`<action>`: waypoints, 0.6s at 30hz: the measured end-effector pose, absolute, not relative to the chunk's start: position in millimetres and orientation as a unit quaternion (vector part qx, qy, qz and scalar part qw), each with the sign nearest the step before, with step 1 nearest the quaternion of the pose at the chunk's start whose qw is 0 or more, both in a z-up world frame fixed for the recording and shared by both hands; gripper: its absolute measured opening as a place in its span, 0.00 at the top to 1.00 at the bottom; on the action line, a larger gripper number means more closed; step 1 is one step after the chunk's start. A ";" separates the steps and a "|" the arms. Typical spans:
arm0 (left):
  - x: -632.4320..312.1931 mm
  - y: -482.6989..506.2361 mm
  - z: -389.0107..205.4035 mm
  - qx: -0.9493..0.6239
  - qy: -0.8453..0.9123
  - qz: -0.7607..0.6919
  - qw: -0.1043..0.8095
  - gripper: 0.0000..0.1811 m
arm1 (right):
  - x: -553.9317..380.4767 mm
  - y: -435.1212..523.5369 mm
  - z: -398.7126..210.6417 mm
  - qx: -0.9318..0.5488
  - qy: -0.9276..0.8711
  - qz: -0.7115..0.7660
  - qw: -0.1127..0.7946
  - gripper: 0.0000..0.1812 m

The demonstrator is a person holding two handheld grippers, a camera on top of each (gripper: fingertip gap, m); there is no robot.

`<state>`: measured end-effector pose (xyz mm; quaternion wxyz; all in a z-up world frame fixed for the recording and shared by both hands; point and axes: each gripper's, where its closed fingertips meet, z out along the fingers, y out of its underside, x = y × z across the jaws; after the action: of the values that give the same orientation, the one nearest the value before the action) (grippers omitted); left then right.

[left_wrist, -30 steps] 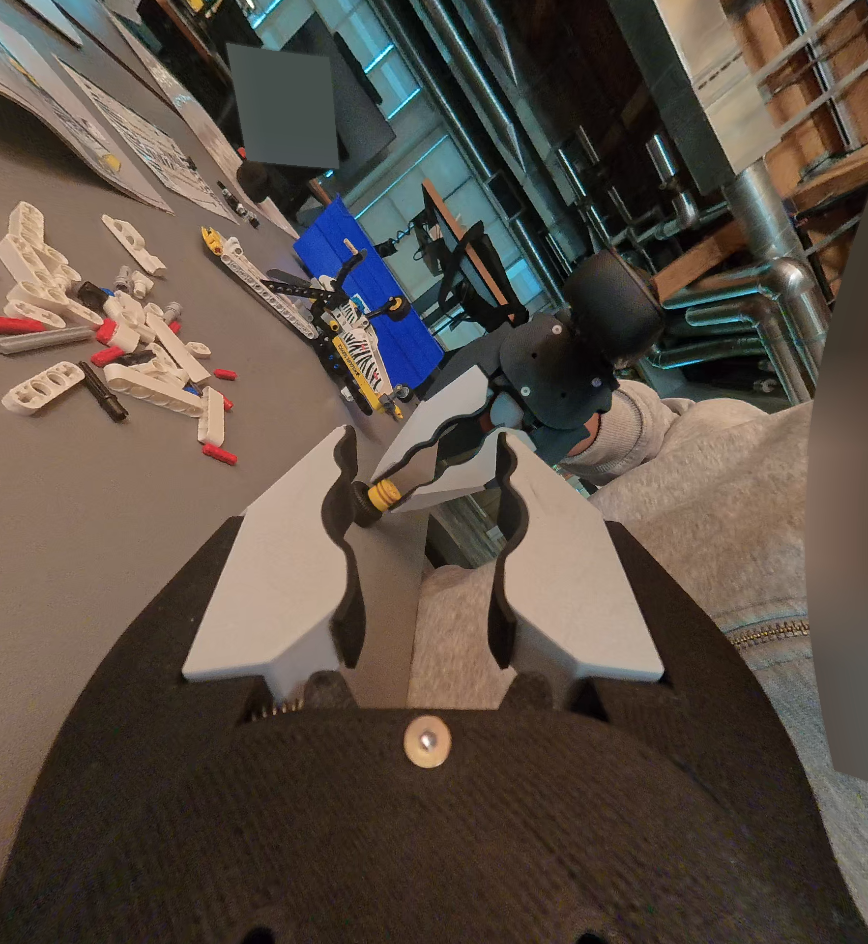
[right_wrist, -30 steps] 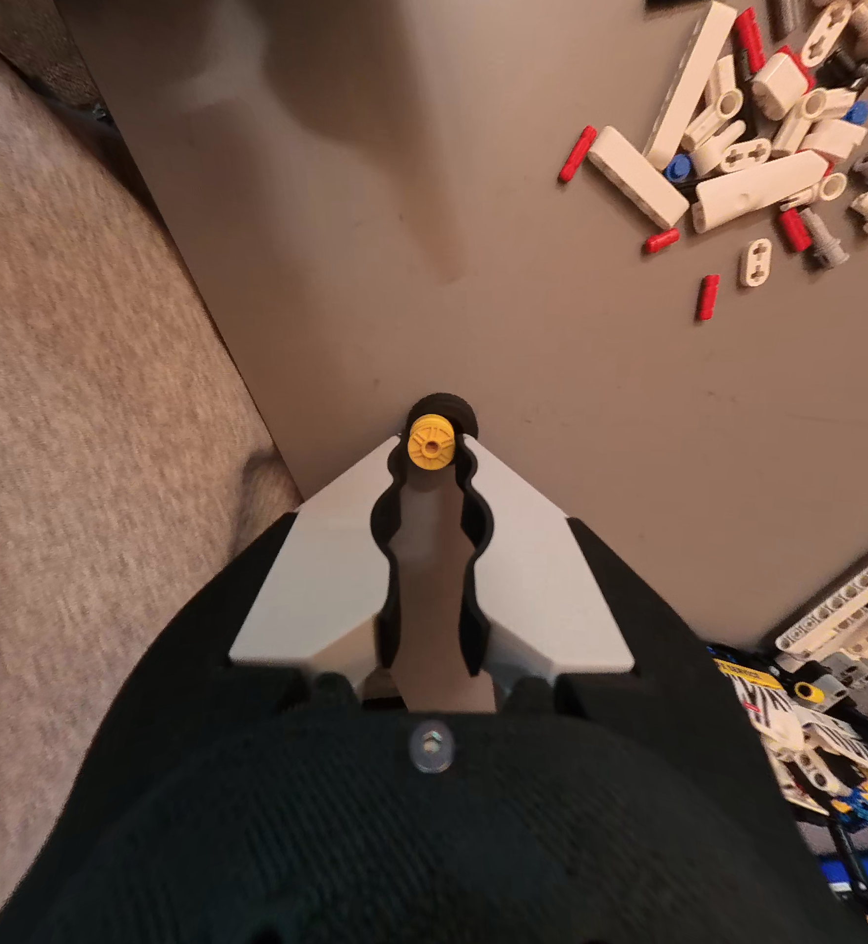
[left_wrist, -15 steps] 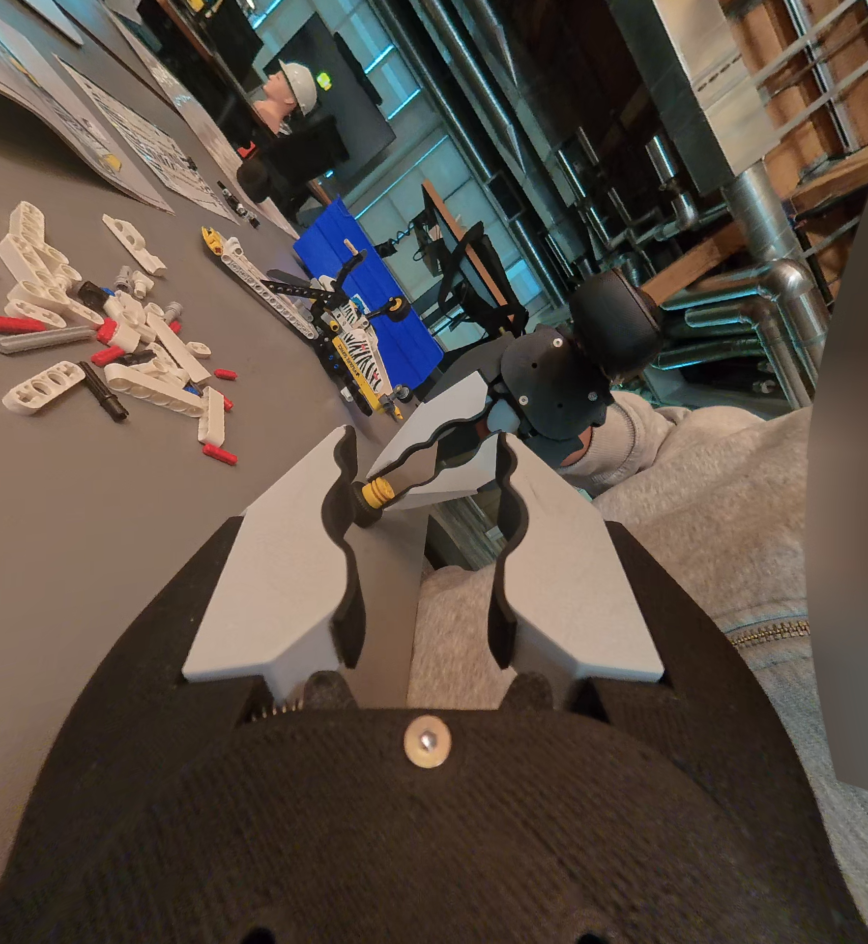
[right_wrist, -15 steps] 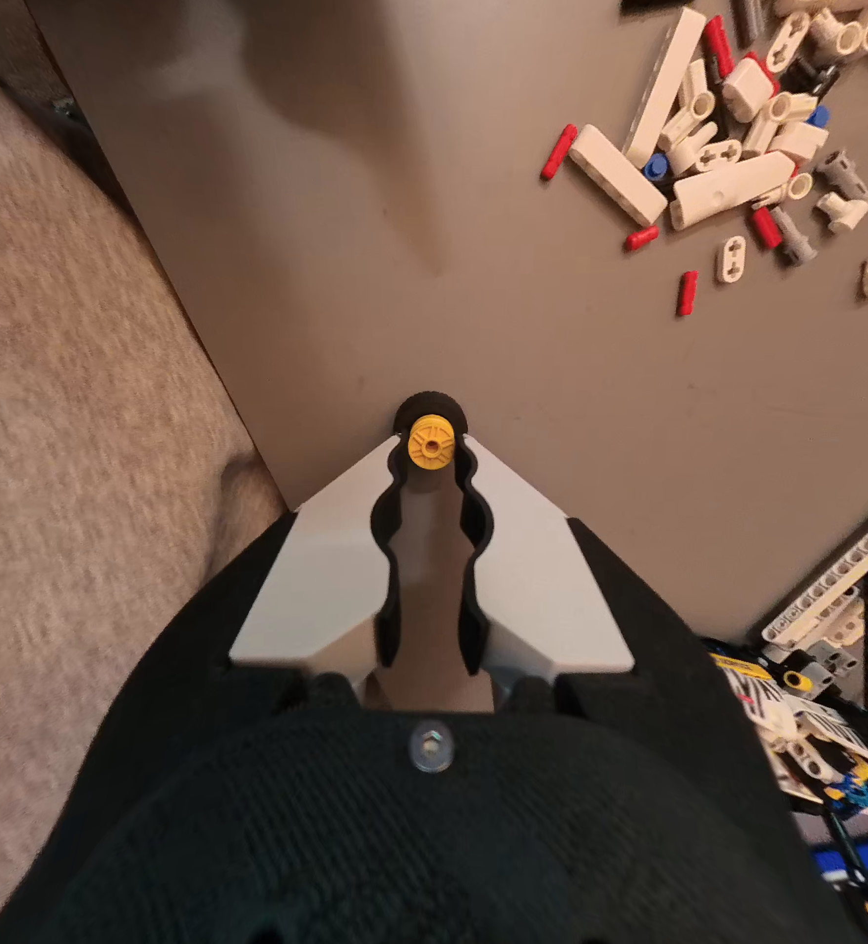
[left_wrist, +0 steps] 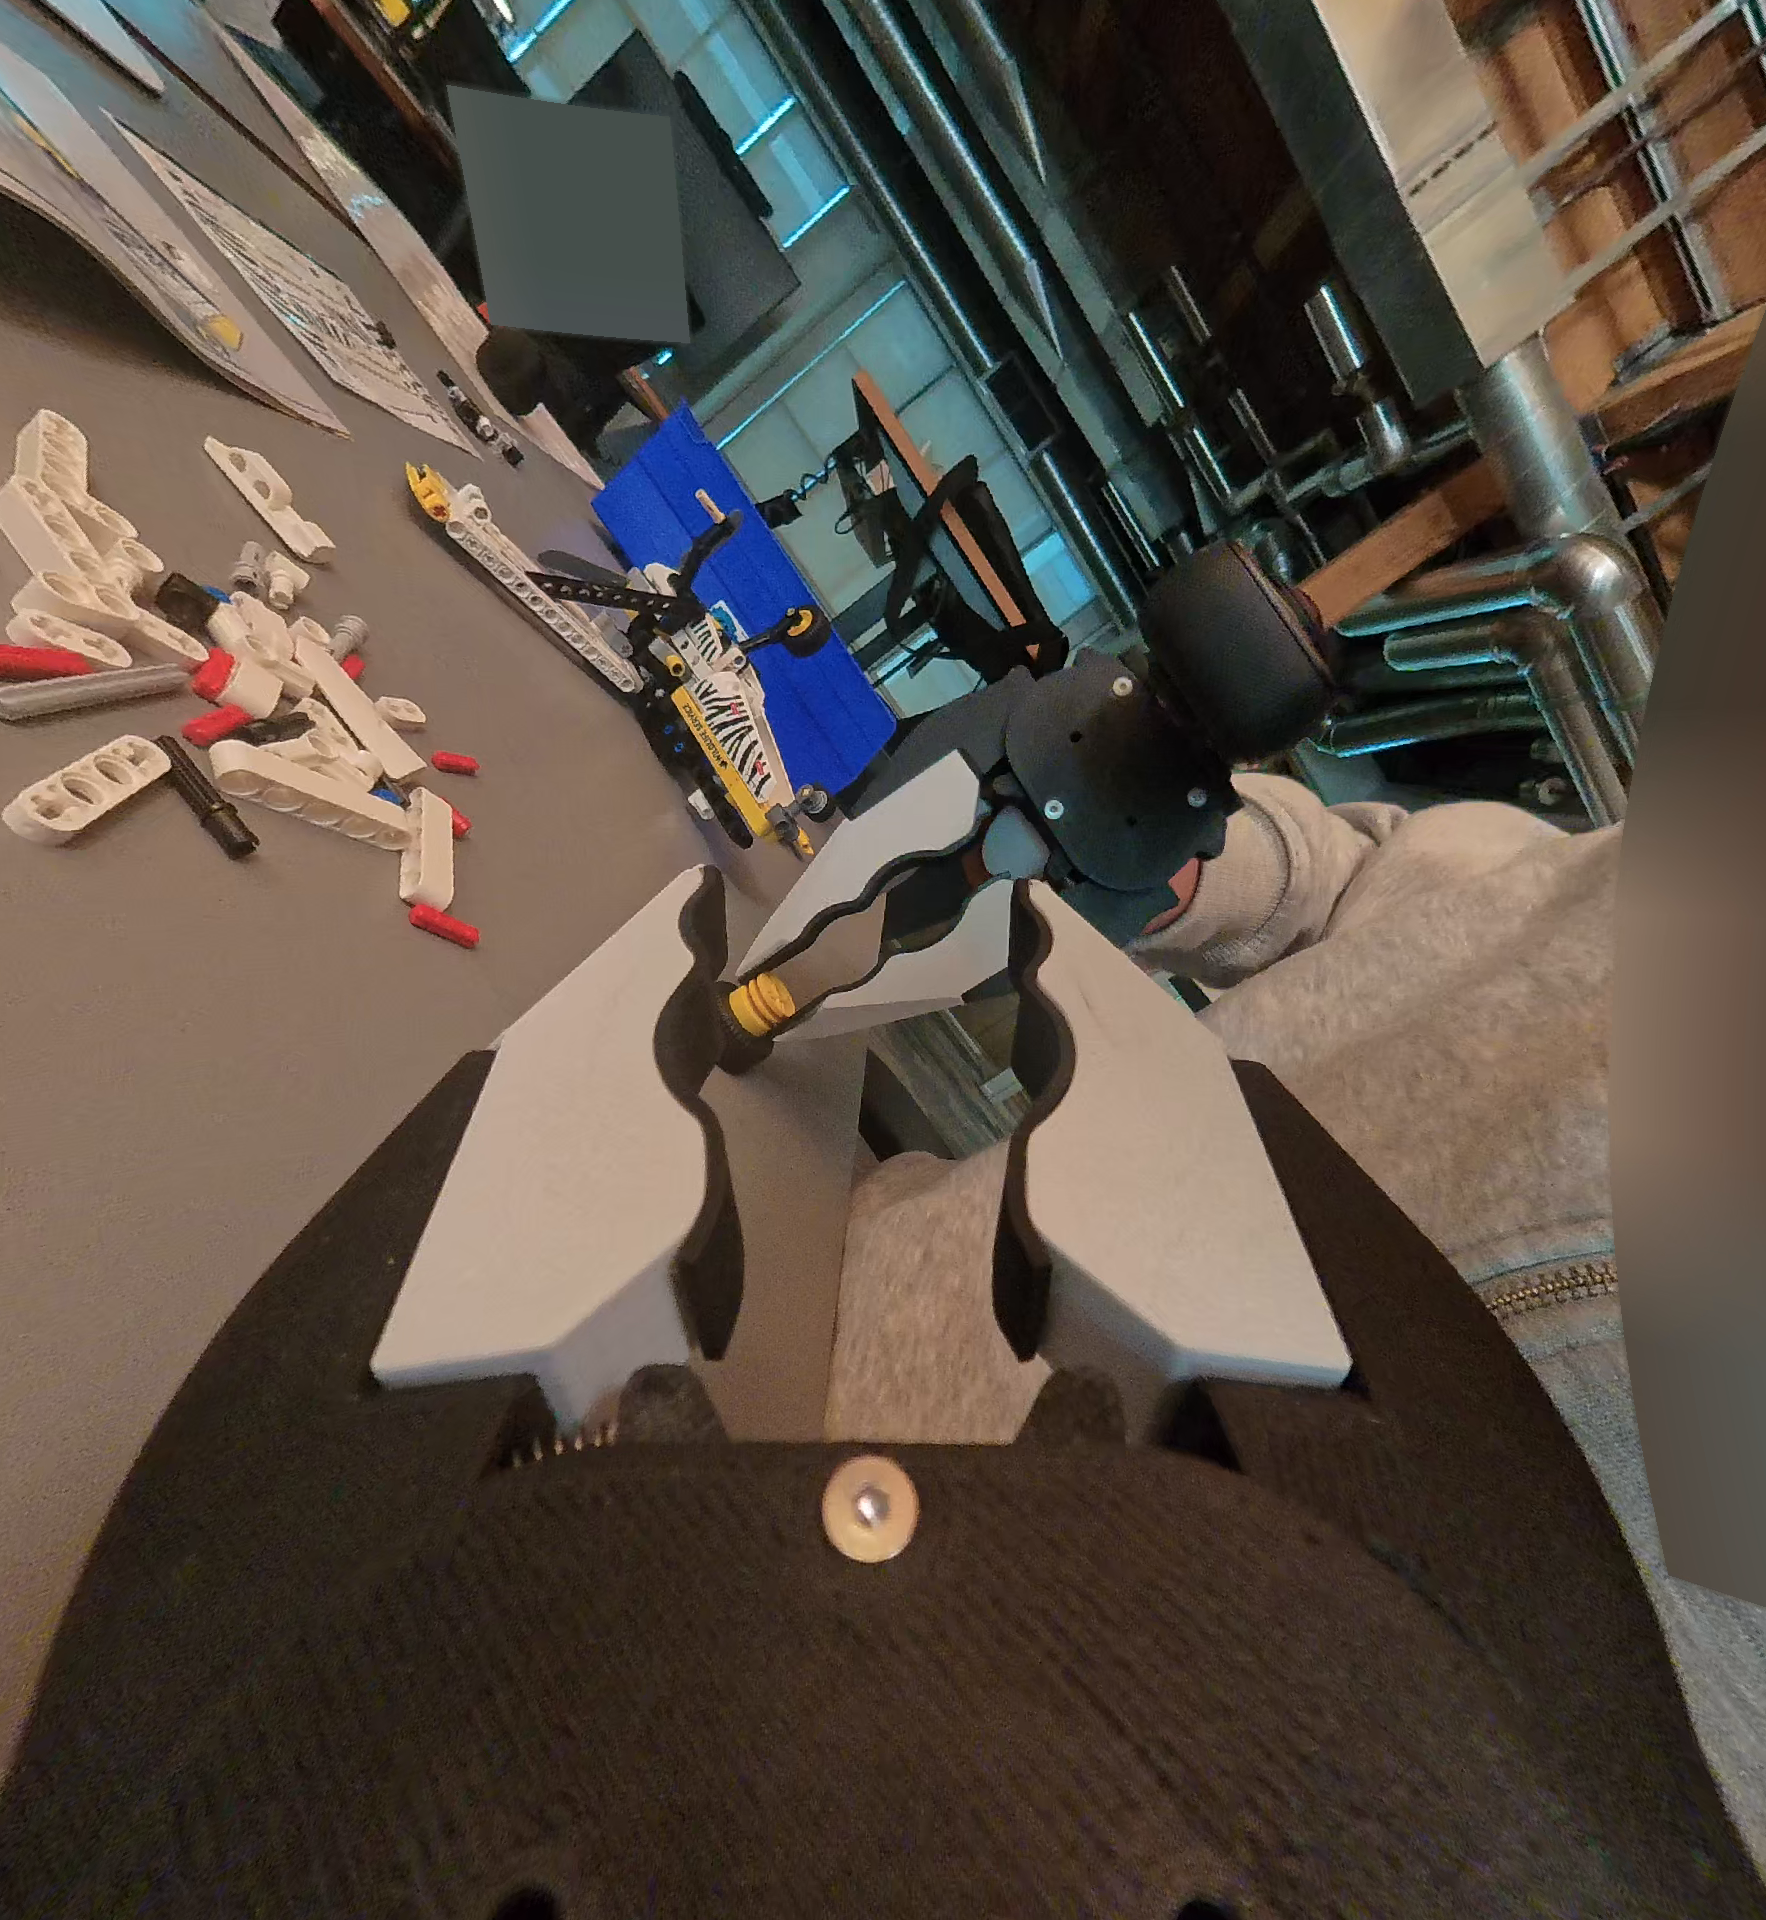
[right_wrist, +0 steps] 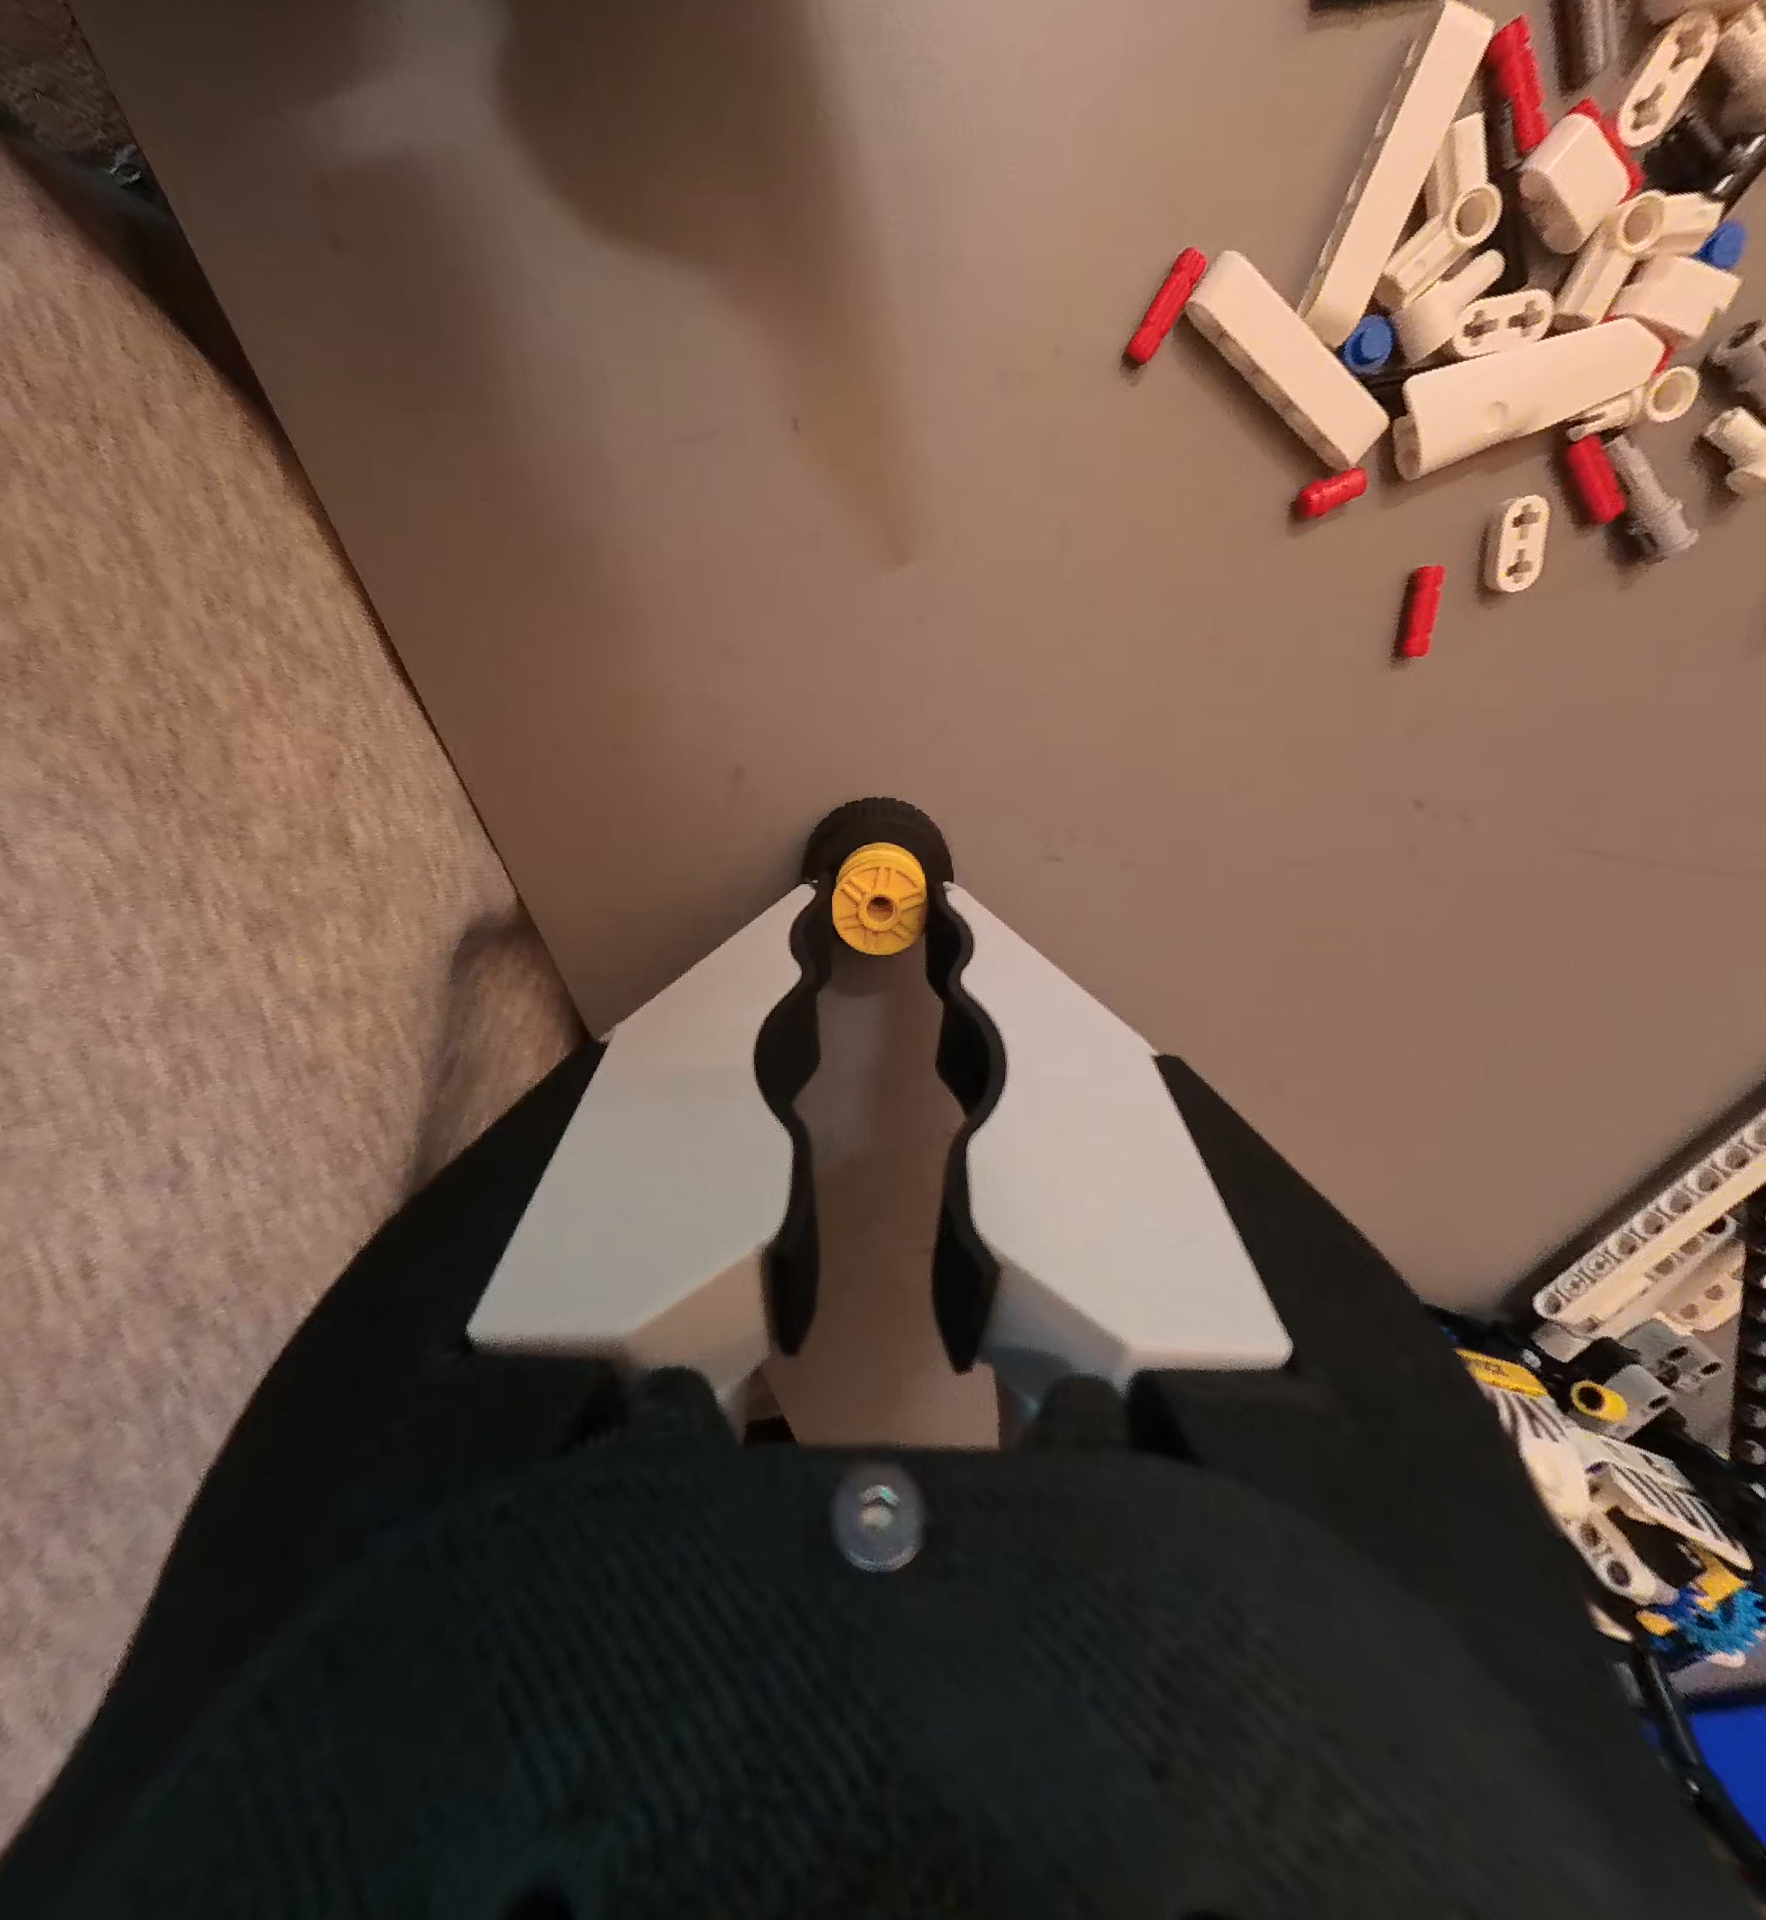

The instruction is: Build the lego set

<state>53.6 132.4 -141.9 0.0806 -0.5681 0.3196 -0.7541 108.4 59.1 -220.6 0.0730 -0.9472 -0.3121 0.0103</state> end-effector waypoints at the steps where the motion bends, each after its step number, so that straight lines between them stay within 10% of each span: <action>1: 53.7 132.3 -142.0 -0.568 0.320 -0.754 0.081 0.70 | 108.3 59.1 -220.7 -0.946 -0.315 0.013 0.072 0.91; 18: 52.6 132.0 -141.4 -0.566 0.319 -0.756 0.079 0.70 | 106.0 61.0 -223.1 -0.928 -0.360 0.022 0.096 0.91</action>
<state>52.6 132.0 -141.4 0.0793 -0.5659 0.3192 -0.7560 106.0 61.0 -223.1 0.0957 -0.9279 -0.3596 0.0223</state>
